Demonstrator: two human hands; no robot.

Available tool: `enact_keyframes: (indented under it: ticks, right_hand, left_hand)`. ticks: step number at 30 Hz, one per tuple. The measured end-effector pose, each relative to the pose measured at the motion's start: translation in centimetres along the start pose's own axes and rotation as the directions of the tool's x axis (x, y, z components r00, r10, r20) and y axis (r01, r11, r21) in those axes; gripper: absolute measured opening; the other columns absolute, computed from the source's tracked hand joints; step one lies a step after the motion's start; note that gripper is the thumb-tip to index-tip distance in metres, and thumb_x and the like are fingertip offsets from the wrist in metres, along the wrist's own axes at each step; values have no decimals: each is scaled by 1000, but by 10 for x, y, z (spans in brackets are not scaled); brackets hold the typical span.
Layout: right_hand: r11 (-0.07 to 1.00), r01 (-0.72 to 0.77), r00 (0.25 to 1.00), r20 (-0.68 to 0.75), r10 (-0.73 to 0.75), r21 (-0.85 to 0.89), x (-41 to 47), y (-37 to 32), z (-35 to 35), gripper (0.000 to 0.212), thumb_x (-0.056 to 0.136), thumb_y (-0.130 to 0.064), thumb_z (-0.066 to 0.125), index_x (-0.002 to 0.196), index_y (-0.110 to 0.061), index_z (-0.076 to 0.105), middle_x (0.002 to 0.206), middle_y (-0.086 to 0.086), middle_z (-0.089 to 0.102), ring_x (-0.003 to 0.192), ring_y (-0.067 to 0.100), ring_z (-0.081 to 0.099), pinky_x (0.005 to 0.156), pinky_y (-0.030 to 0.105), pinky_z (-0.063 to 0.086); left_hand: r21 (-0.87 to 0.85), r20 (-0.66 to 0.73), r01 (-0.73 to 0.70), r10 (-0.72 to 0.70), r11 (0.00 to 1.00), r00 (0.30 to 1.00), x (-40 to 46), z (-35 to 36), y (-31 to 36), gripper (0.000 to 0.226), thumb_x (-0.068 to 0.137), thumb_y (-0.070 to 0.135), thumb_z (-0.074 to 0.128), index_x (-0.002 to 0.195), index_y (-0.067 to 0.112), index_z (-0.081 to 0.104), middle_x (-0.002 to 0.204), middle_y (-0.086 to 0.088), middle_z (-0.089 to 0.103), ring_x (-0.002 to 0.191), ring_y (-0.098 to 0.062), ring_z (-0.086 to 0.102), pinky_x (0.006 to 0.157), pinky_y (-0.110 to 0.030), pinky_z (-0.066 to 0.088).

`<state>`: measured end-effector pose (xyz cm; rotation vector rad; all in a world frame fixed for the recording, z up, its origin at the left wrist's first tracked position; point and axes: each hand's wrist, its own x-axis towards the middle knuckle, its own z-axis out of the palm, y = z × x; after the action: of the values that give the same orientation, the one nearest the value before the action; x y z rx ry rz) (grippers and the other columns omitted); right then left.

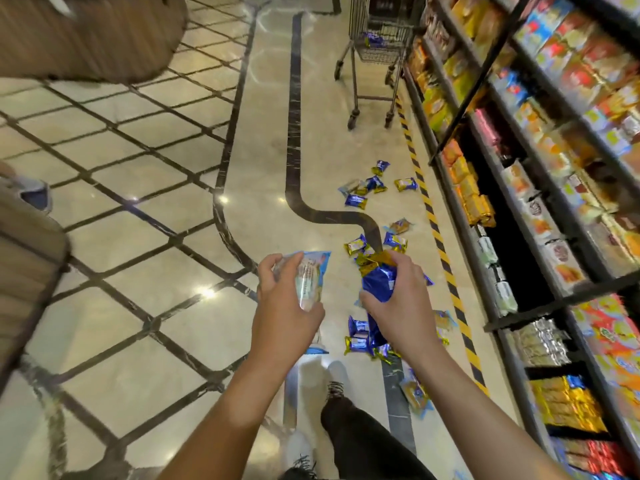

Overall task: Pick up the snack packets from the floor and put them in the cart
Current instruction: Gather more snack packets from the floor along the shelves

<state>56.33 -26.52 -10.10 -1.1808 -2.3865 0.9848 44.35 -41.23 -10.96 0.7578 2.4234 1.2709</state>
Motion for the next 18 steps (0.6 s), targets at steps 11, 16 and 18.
enact_keyframes:
  ticks: [11,16,18]
  right_hand:
    - [996,50,994,89,-56,75,163,-38,35,69,82,-32,74,140,-28,36,130,-5,43,119,14,46,86,28,40]
    - [992,108,988,104,-114,61,240,-56,43,68,82,-32,75,139,-25,39,131,-4,45,120,12,42,85,25,36]
    - [992,116,987,104,-122,55,267,-68,47,69,82,-32,74,141,-26,38,134,-4,45,121,9,41,85,22,32]
  left_hand:
    - [38,-66,97,-94,995,993,147,-21,-1,79,74,11,75,140,39,42,136,23,21,115,-17,53,72,-36,62]
    - [-7,-119,152,-152,988,981,216,-19,1,80,75,8,78,140,38,43,127,30,20,109,-17,58,72,-35,62]
    - [-7,-133,160,-159,987,978,245,-23,3,82,74,8,79,142,36,42,128,30,19,109,-16,57,71,-36,62]
